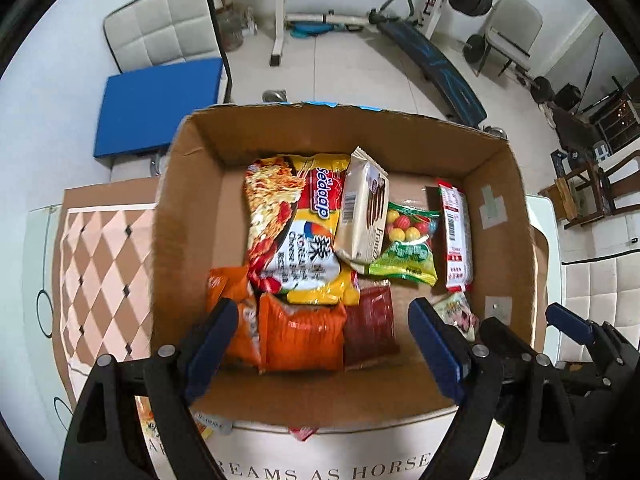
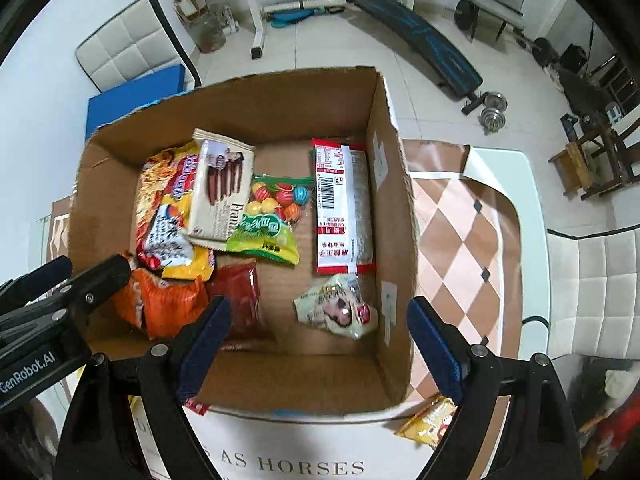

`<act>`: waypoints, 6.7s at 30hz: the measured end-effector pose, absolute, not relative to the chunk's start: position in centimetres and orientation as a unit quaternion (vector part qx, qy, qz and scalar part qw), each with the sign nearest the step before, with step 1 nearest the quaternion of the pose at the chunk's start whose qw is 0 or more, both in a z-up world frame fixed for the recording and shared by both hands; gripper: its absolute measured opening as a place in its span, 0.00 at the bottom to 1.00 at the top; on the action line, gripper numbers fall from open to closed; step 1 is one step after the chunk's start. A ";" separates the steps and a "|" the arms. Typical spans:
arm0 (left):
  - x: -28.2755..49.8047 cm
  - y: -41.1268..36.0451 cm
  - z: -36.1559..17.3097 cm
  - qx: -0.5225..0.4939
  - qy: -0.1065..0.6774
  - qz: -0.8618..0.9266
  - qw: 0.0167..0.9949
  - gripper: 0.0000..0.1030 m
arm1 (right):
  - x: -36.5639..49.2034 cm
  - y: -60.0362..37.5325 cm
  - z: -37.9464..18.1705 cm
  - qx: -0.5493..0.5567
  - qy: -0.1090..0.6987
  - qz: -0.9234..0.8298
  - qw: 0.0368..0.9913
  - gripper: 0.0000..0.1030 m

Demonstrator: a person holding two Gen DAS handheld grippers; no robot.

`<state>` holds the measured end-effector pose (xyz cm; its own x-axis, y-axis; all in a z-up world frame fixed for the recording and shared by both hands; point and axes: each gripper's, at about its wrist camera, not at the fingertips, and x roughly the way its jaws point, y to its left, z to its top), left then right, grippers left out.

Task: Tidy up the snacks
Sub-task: 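Move both tools from the box back to the table snacks, then grasp the red pouch with left tool while right tool grasps the yellow panda chip bag, then carry the red pouch with left tool while right tool carries the panda bag into the box, then open left tool to drop the red pouch while right tool drops the panda bag, then move both tools from the box back to the remaining table snacks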

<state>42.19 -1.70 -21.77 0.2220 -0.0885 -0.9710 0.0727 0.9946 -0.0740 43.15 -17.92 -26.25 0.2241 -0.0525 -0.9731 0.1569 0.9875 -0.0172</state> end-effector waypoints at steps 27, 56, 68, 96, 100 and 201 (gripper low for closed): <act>25.5 0.6 -18.7 -0.031 0.560 0.015 0.828 0.84 | 25.8 -22.3 -23.7 0.114 0.594 -0.081 0.792 0.89; 27.0 6.5 -34.1 -0.188 0.686 0.078 0.699 0.84 | 27.9 -29.8 -40.3 0.280 0.688 -0.133 0.656 0.64; 32.0 5.3 -38.2 -0.196 0.709 0.049 0.676 0.84 | 29.1 -24.8 -40.6 0.260 0.701 -0.106 0.655 0.64; 25.2 0.5 -31.3 -0.112 0.674 -0.016 0.730 0.33 | 26.1 -22.5 -36.9 0.249 0.691 -0.049 0.677 0.56; 25.2 0.1 -27.7 -0.119 0.660 -0.035 0.741 0.33 | 25.4 -21.6 -33.7 0.254 0.676 -0.020 0.691 0.56; 24.1 22.5 -33.5 -0.283 0.653 0.150 0.686 0.85 | 33.8 1.4 -34.5 0.062 0.687 0.109 0.716 0.89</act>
<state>24.15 22.52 -33.48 0.1011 -0.1636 -0.9813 -0.5750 0.7954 -0.1918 33.77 1.44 -34.46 0.0324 0.2410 -0.9700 -0.0703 0.9686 0.2383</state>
